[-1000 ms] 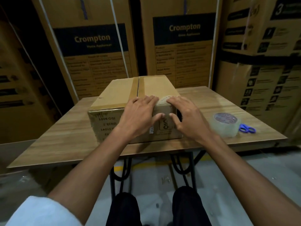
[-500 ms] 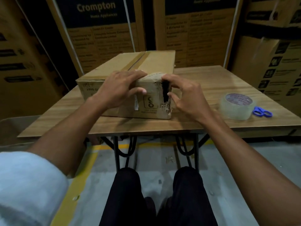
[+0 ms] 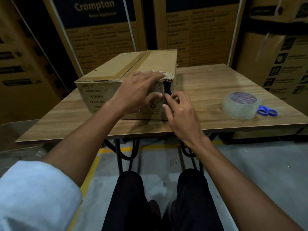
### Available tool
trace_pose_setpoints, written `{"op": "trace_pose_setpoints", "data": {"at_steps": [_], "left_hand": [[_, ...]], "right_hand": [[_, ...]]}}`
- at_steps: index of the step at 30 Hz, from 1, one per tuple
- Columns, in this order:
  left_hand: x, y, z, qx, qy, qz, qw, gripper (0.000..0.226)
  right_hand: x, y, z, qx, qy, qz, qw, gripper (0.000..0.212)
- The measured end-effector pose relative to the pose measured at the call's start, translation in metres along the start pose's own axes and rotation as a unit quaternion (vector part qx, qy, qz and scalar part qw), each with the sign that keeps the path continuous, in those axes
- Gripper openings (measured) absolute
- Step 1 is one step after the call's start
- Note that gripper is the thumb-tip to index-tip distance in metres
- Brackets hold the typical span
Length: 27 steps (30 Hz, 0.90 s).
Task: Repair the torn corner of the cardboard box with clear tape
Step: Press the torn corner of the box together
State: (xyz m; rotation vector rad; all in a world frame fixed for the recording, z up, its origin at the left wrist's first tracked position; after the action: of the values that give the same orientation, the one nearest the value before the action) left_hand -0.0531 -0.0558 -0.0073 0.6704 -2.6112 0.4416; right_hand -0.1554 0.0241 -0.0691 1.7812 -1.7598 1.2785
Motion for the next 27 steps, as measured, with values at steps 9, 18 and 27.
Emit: {"op": "trace_pose_setpoints", "data": {"at_steps": [9, 18, 27], "left_hand": [[0.001, -0.003, -0.007, -0.049, 0.022, -0.027, 0.998, 0.063], [0.002, -0.007, -0.008, -0.062, 0.036, -0.027, 0.997, 0.051], [0.004, 0.001, -0.016, -0.078, 0.136, -0.079, 0.984, 0.048]], "right_hand": [[0.007, 0.016, -0.004, 0.119, 0.021, 0.143, 0.982, 0.024], [0.018, 0.012, -0.004, 0.217, 0.084, 0.227, 0.946, 0.015], [0.008, 0.026, -0.013, 0.182, 0.098, 0.205, 0.957, 0.015]]}}
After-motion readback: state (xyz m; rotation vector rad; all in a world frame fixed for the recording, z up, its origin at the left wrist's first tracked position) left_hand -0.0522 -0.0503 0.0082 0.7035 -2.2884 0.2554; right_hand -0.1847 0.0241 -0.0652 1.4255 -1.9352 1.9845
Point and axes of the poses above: each hand's wrist, its own x-axis towards the middle knuckle, its own z-axis out of the palm, y = z × x, the point moved 8 cm from there along x, towards the middle knuckle, and after that the axes turned 4 degrees about z, right-handed, at the moved point
